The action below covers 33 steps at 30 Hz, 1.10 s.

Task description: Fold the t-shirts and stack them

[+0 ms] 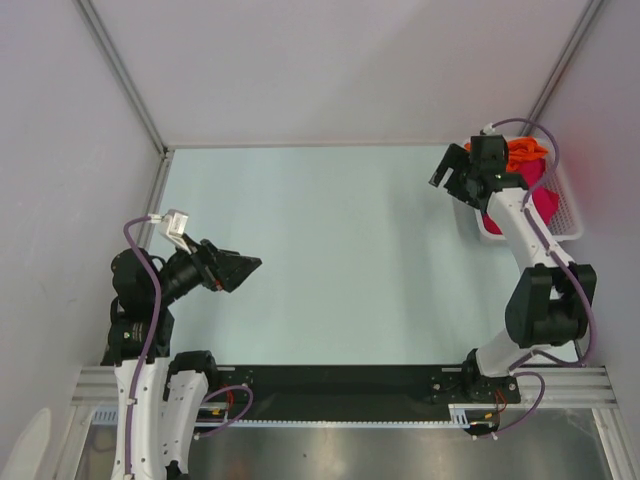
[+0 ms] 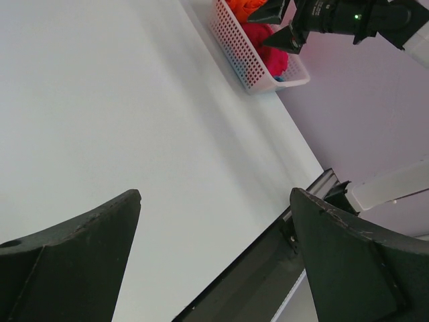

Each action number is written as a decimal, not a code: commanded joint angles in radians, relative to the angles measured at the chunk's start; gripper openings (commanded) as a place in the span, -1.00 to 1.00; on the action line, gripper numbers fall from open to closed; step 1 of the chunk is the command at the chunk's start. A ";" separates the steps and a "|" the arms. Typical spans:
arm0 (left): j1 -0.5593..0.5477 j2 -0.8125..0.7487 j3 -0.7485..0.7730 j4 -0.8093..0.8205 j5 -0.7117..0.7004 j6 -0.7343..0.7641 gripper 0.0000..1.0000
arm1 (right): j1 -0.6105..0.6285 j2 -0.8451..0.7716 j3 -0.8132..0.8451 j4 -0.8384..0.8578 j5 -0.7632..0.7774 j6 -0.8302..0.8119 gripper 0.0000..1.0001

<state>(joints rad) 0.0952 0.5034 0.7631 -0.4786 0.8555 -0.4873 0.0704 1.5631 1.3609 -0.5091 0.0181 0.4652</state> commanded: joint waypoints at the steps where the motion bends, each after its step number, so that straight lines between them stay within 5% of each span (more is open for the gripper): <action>1: 0.009 -0.006 0.047 0.009 0.008 0.023 0.99 | -0.056 0.080 0.124 0.032 0.068 -0.026 0.96; 14: 0.009 -0.009 0.047 0.015 0.024 0.016 0.99 | -0.149 0.270 0.195 0.007 0.253 -0.019 0.95; 25: 0.009 0.003 0.051 0.015 0.025 0.035 0.99 | -0.139 0.456 0.244 -0.037 0.229 -0.025 0.88; 28: 0.009 0.012 0.053 0.017 0.024 0.039 0.99 | -0.132 0.483 0.233 -0.026 0.178 -0.036 0.41; 29: 0.011 0.014 0.053 0.018 0.020 0.041 0.99 | -0.124 0.483 0.228 -0.019 0.166 -0.039 -0.45; 30: 0.009 0.017 0.053 0.017 0.020 0.041 0.99 | -0.115 0.480 0.225 -0.014 0.160 -0.039 -0.95; 33: 0.009 0.024 0.047 0.034 0.020 0.036 0.99 | -0.074 0.462 0.214 0.000 0.109 -0.049 -1.00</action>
<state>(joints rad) 0.0952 0.5148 0.7765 -0.4816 0.8673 -0.4763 -0.0322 2.0331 1.5867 -0.4965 0.1753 0.2855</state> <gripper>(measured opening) 0.996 0.148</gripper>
